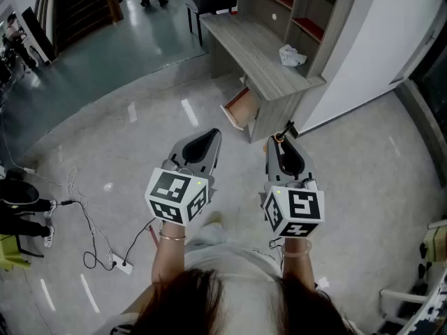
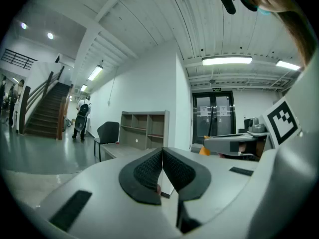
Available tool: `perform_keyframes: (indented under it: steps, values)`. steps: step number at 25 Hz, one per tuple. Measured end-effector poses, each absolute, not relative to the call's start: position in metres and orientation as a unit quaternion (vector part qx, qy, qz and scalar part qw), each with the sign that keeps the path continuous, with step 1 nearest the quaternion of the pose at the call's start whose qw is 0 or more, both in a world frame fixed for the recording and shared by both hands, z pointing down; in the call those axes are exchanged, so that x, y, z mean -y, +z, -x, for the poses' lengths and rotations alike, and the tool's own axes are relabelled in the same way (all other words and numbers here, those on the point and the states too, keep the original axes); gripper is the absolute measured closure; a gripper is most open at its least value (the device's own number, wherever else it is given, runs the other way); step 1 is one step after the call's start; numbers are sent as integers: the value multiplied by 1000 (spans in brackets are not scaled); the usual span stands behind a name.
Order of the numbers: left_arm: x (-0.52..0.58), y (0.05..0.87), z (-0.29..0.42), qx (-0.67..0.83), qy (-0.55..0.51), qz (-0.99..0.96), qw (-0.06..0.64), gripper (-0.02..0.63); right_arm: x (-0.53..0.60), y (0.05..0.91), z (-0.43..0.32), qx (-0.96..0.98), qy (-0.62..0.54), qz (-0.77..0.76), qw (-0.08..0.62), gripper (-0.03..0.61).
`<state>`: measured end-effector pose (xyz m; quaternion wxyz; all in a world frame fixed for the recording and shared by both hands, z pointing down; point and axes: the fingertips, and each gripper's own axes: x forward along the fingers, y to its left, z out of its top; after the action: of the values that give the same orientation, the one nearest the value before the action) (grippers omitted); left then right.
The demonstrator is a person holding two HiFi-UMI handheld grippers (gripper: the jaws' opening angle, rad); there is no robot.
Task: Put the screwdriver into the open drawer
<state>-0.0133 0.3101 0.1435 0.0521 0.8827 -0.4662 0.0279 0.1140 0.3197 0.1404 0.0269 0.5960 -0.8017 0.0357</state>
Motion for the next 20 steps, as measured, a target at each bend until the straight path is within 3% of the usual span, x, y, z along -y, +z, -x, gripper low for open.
perform_keyframes:
  steps: [20]
  values:
    - [-206,156,85,435,37,-897,72,597,-218,141,-48,779,61,-624,10,489]
